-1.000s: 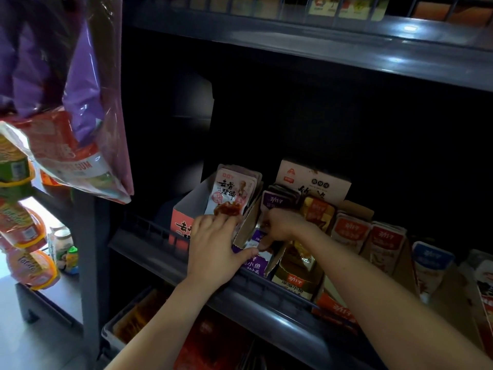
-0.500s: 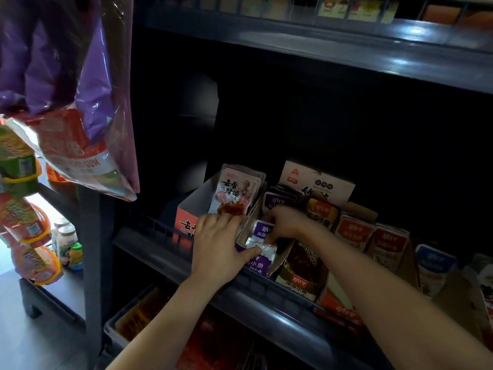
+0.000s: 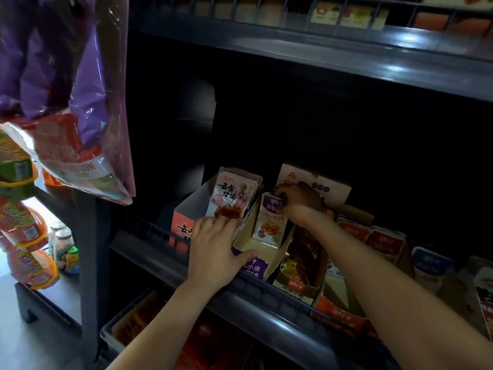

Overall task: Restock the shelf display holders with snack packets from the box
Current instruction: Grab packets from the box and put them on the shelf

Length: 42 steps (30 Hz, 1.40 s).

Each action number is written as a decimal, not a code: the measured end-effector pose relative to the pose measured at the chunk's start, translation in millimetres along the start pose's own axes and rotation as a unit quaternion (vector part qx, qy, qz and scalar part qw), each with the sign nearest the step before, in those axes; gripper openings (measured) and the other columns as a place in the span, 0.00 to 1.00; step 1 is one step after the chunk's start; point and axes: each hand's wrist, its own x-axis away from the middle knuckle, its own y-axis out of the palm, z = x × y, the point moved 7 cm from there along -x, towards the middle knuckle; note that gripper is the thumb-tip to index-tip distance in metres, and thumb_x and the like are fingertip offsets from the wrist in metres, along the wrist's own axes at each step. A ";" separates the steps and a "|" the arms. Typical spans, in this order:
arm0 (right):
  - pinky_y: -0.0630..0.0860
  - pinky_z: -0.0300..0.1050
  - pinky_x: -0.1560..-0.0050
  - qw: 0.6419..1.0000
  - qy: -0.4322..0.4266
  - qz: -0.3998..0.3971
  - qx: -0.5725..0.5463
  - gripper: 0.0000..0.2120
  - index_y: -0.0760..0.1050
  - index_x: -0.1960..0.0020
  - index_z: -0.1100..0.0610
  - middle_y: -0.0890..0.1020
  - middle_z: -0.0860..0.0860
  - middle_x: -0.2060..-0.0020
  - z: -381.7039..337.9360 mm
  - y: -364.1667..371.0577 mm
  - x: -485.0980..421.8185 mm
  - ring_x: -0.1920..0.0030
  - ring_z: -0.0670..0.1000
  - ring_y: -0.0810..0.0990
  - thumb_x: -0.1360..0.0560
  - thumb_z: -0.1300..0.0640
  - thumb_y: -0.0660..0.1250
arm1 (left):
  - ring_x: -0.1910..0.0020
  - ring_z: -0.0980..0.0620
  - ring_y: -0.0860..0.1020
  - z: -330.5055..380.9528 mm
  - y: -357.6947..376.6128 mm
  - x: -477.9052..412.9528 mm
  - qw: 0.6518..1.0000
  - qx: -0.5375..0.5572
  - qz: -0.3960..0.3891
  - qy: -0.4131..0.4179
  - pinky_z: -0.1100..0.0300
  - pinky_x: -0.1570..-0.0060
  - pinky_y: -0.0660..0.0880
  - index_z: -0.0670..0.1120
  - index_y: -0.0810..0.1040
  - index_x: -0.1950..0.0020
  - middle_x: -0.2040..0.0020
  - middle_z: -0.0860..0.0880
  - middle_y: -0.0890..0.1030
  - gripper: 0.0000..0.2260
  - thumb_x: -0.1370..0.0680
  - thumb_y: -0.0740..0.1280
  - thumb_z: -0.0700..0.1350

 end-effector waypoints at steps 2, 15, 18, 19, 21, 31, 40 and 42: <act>0.71 0.46 0.43 1.000 -0.002 0.011 0.025 0.16 0.75 0.39 0.46 0.78 0.51 0.41 0.3 1.4 0.0 0.39 0.53 0.73 0.26 0.51 0.69 | 0.56 0.48 0.77 0.0 -0.2 -0.2 1.000 0.002 0.000 -0.002 0.58 0.51 0.60 0.48 0.80 0.48 0.56 0.52 0.81 0.28 0.37 0.68 0.68; 0.73 0.47 0.46 1.000 -0.002 0.014 -0.009 0.16 0.77 0.42 0.45 0.79 0.47 0.44 6.7 -4.2 1.4 0.42 0.51 0.74 0.29 0.49 0.72 | 0.55 0.48 0.77 -0.3 2.3 -0.4 1.000 0.002 -0.019 -0.004 0.57 0.49 0.61 0.48 0.79 0.47 0.55 0.52 0.80 0.30 0.35 0.62 0.70; 0.72 0.46 0.47 1.000 0.002 0.017 -0.014 0.17 0.76 0.41 0.45 0.78 0.47 0.44 7.6 -5.2 1.3 0.42 0.51 0.74 0.29 0.49 0.72 | 0.54 0.48 0.77 -1.2 2.9 -0.5 1.000 -0.001 -0.027 -0.006 0.57 0.49 0.61 0.48 0.79 0.46 0.54 0.51 0.80 0.30 0.35 0.62 0.70; 0.72 0.45 0.47 1.000 0.002 0.020 -0.011 0.18 0.75 0.40 0.44 0.78 0.47 0.43 8.0 -6.4 1.8 0.41 0.51 0.73 0.29 0.49 0.72 | 0.54 0.48 0.77 -1.4 3.7 -0.7 0.999 -0.003 -0.033 -0.007 0.57 0.49 0.61 0.48 0.79 0.46 0.54 0.51 0.80 0.31 0.35 0.62 0.70; 0.70 0.45 0.47 1.000 0.002 0.025 -0.004 0.19 0.74 0.39 0.44 0.77 0.48 0.42 8.9 -11.5 4.0 0.40 0.51 0.72 0.29 0.48 0.72 | 0.52 0.47 0.78 -2.0 5.0 -1.5 0.999 -0.006 -0.044 -0.013 0.56 0.48 0.61 0.48 0.79 0.44 0.52 0.50 0.81 0.32 0.36 0.62 0.70; 0.74 0.50 0.43 0.995 0.004 0.039 -0.093 0.23 0.73 0.36 0.47 0.76 0.48 0.40 29.5 -70.1 89.2 0.39 0.51 0.74 0.29 0.48 0.72 | 0.46 0.42 0.76 19.7 -17.2 4.9 0.998 0.014 -0.050 -0.043 0.52 0.44 0.60 0.47 0.78 0.40 0.48 0.46 0.79 0.34 0.36 0.62 0.69; 0.68 0.33 0.55 0.979 0.070 -0.027 -0.192 0.13 0.78 0.47 0.46 0.77 0.38 0.54 81.8 -98.9 305.6 0.51 0.41 0.74 0.30 0.51 0.74 | 0.53 0.48 0.79 132.7 -65.0 75.1 0.975 0.182 -0.122 -0.029 0.51 0.52 0.74 0.49 0.81 0.53 0.55 0.52 0.81 0.11 0.26 0.67 0.54; 0.71 0.31 0.56 0.958 0.126 -0.072 -0.249 0.11 0.78 0.51 0.44 0.79 0.39 0.58 101.9 -84.5 368.6 0.56 0.39 0.77 0.31 0.52 0.75 | 0.53 0.53 0.78 165.4 -57.9 107.7 0.947 0.227 -0.227 -0.027 0.55 0.51 0.75 0.50 0.80 0.51 0.55 0.54 0.80 0.06 0.25 0.69 0.50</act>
